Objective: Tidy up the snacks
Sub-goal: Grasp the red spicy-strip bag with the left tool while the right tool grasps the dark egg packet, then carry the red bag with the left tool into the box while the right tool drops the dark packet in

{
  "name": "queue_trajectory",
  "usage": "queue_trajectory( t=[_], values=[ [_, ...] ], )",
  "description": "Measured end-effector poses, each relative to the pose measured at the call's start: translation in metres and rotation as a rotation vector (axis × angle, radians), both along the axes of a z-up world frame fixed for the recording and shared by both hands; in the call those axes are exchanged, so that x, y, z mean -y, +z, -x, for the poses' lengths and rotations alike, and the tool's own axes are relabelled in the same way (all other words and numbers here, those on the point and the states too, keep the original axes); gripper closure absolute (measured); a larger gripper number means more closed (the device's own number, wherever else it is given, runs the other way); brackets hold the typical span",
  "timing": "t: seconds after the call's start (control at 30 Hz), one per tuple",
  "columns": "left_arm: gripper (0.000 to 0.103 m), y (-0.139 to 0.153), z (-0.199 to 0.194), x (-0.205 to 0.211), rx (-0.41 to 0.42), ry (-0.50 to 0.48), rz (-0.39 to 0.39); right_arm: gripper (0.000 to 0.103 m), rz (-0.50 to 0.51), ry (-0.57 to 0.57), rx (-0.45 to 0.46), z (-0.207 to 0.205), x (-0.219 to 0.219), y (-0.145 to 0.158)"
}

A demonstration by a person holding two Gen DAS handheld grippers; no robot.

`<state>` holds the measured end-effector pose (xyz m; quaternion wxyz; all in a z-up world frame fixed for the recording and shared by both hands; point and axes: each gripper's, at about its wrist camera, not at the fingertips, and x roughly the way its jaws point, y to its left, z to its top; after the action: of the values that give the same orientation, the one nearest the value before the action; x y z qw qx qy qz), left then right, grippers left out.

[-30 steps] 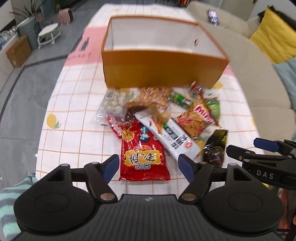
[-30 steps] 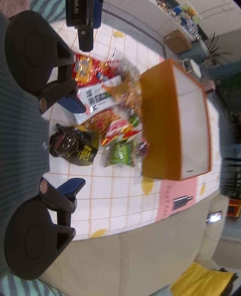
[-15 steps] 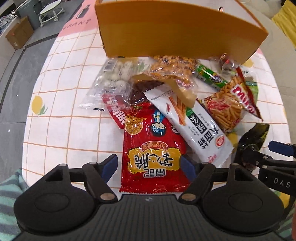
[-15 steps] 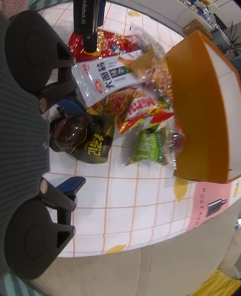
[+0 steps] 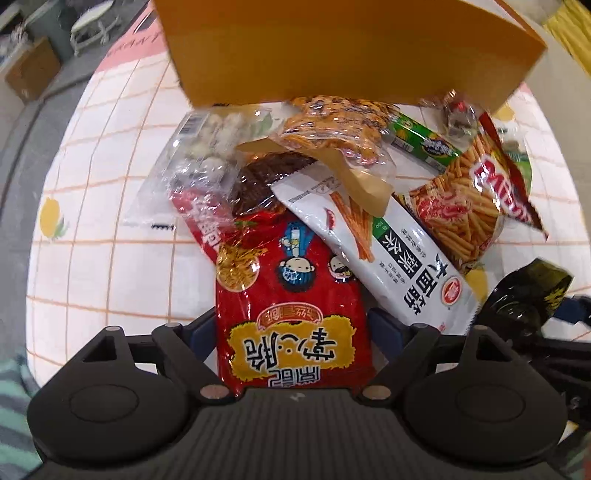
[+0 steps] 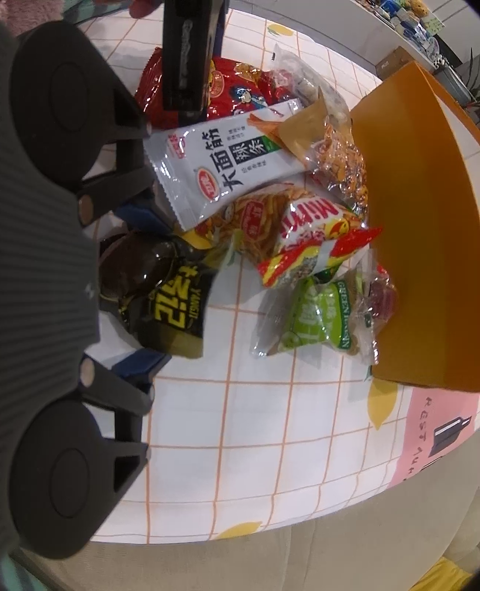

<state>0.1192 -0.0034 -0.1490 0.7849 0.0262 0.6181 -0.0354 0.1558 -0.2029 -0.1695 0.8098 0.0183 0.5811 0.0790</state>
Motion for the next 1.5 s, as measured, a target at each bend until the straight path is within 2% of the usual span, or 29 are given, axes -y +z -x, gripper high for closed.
queue_trajectory(
  t=[0.13, 0.3, 0.63, 0.93, 1.1, 1.3, 1.43, 1.5],
  values=[
    [0.018, 0.001, 0.005, 0.001, 0.009, -0.02, 0.01, 0.054, -0.031, -0.01, -0.002, 0.001, 0.003, 0.001],
    [0.018, 0.01, 0.012, -0.006, 0.018, -0.006, 0.031, 0.067, -0.048, -0.02, 0.004, 0.006, 0.006, 0.005],
    [0.018, 0.053, 0.041, -0.012, 0.092, 0.011, 0.056, 0.07, -0.114, -0.044, 0.06, 0.025, 0.013, 0.036],
    [0.018, 0.118, 0.054, -0.007, 0.236, -0.031, 0.102, 0.07, -0.165, -0.015, 0.198, 0.035, 0.013, 0.102],
    [0.018, 0.157, 0.037, -0.006, 0.324, -0.065, 0.122, 0.07, -0.184, 0.038, 0.285, 0.019, 0.01, 0.145],
    [0.018, 0.195, -0.012, -0.009, 0.413, -0.108, 0.117, 0.07, -0.227, 0.089, 0.376, -0.025, 0.005, 0.196],
    [0.018, 0.205, -0.056, -0.01, 0.417, -0.117, 0.121, 0.07, -0.209, 0.112, 0.431, -0.067, -0.005, 0.216],
    [0.018, 0.204, -0.079, -0.012, 0.399, -0.115, 0.14, 0.07, -0.225, 0.102, 0.422, -0.093, -0.006, 0.216]
  ],
)
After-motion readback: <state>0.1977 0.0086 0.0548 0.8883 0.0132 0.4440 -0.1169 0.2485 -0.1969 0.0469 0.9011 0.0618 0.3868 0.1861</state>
